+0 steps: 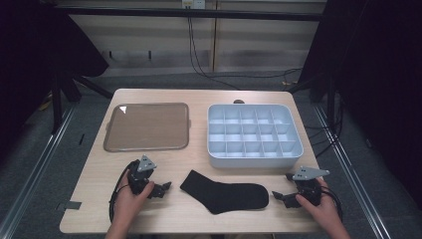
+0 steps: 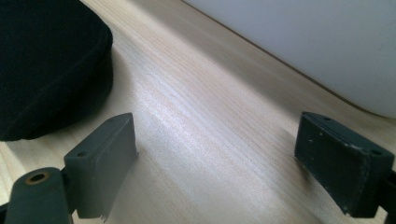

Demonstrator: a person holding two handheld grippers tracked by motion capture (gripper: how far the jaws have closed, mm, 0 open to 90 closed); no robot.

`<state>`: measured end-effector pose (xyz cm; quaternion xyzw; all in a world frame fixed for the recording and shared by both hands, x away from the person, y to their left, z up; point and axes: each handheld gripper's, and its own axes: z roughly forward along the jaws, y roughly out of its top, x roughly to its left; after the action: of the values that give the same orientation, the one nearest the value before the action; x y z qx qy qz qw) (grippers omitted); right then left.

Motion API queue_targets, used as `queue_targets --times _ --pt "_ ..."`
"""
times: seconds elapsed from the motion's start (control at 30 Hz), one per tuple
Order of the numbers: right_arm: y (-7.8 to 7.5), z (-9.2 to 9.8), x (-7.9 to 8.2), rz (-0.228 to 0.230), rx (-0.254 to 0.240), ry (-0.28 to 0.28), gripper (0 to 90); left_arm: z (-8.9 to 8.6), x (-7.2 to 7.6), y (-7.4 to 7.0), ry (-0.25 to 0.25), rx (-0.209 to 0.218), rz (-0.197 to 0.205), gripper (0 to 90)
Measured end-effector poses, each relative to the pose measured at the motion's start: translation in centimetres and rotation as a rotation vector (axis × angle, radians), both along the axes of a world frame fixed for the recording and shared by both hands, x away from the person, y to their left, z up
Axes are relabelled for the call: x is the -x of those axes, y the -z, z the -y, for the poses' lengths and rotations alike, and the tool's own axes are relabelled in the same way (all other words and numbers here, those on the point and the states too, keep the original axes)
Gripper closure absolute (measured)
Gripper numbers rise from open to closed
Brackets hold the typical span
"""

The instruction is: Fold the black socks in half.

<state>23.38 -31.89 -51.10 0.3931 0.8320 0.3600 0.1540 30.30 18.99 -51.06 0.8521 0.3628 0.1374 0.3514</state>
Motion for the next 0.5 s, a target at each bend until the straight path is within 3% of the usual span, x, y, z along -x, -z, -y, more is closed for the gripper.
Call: queue_targets --times 0.5 --pt "-0.03 -0.01 -0.22 0.000 -0.004 0.016 15.1 0.01 0.05 -0.03 -0.010 -0.003 -0.001 0.0"
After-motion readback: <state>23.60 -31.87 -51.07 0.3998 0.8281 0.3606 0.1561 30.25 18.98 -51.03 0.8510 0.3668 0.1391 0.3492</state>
